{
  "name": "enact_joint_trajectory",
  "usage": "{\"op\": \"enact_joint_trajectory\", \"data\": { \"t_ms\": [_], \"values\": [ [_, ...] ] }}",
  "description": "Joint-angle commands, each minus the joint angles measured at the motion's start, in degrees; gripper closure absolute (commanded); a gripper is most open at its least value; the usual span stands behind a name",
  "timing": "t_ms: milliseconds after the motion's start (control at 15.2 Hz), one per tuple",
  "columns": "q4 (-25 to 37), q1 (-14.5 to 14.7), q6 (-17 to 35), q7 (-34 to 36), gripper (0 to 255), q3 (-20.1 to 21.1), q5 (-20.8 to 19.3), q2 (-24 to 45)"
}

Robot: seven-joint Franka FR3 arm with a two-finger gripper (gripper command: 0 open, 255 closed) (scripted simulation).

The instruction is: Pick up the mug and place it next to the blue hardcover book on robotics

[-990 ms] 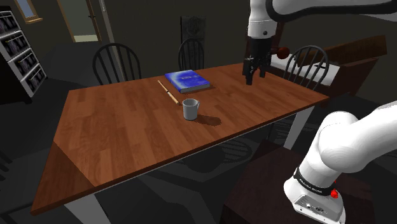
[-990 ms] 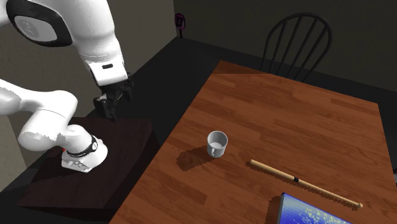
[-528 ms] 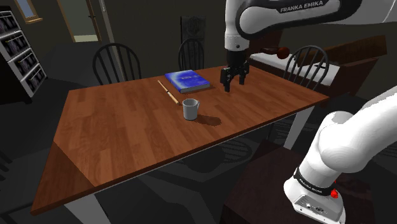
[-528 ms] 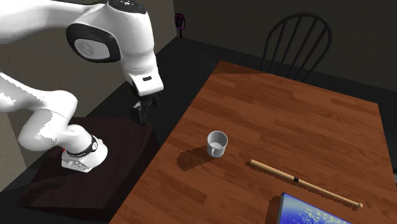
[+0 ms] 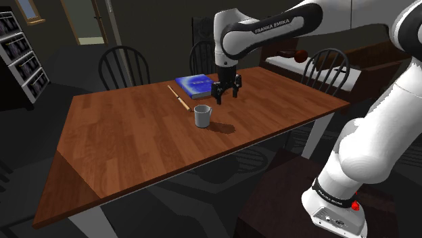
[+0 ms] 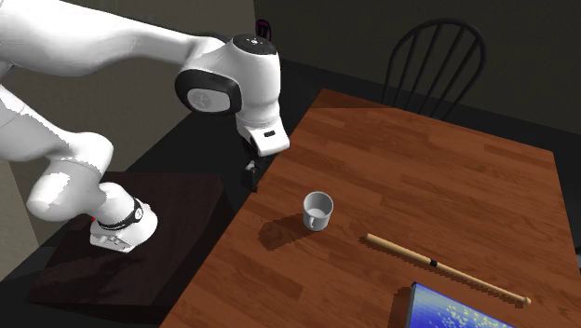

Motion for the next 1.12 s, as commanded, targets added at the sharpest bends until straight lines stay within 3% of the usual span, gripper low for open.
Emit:
{"op": "enact_joint_trajectory", "data": {
  "t_ms": [0,462,858,1056],
  "values": [
    [2.35,0.12,1.76,1.09,0,0.26,0.05,3.92],
    [13.80,0.51,5.85,4.13,0,0.58,-0.15,18.85],
    [27.28,0.96,6.47,6.23,0,0.46,-0.27,32.41],
    [27.05,0.95,7.79,6.35,0,0.41,-0.31,33.46]
  ]
}}
